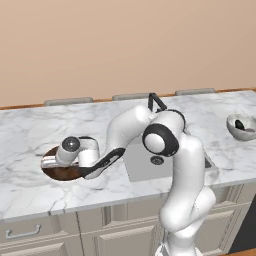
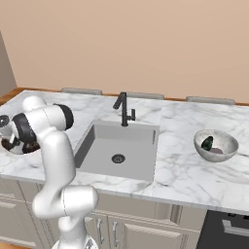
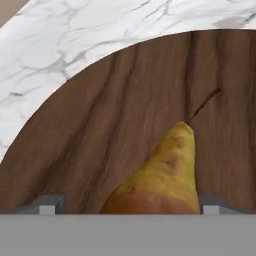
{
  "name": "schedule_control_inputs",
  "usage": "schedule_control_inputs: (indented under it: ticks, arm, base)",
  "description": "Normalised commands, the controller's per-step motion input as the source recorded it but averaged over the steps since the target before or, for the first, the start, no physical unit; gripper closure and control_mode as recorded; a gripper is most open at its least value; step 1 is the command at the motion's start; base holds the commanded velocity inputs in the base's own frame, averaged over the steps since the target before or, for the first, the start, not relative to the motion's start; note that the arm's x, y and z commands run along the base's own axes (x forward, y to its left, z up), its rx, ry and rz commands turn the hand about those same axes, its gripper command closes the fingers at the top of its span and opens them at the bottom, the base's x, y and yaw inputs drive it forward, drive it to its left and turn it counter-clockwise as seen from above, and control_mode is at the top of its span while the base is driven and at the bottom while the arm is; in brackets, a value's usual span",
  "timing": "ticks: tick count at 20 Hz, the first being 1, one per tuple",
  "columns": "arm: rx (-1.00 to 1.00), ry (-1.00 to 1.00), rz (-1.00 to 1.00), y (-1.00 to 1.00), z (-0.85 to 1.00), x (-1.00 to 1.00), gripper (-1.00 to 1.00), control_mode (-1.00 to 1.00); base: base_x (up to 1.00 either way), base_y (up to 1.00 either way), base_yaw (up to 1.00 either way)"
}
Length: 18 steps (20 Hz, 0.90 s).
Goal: Pick the eggplants from the cabinet and place them in one bowl. Pick the pear from the sink and place it in the other bowl.
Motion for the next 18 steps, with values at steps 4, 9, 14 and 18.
schedule_control_inputs:
  ticks: [4, 9, 14, 18]
  arm:
    - [0.0, -0.04, 0.0, -0.04, 0.74, 0.0, -1.0, -1.0]
    - [0.0, -0.02, 0.0, -0.13, 0.6, 0.0, -1.0, -1.0]
    - [0.0, -0.02, 0.0, -0.24, 0.59, -0.09, -1.0, -1.0]
    - [0.0, -0.06, 0.0, -0.3, 0.74, -0.37, -1.0, -1.0]
  base:
    - [0.0, 0.0, 0.0]
    - [0.0, 0.0, 0.0]
    - [0.0, 0.0, 0.0]
    - [0.0, 0.0, 0.0]
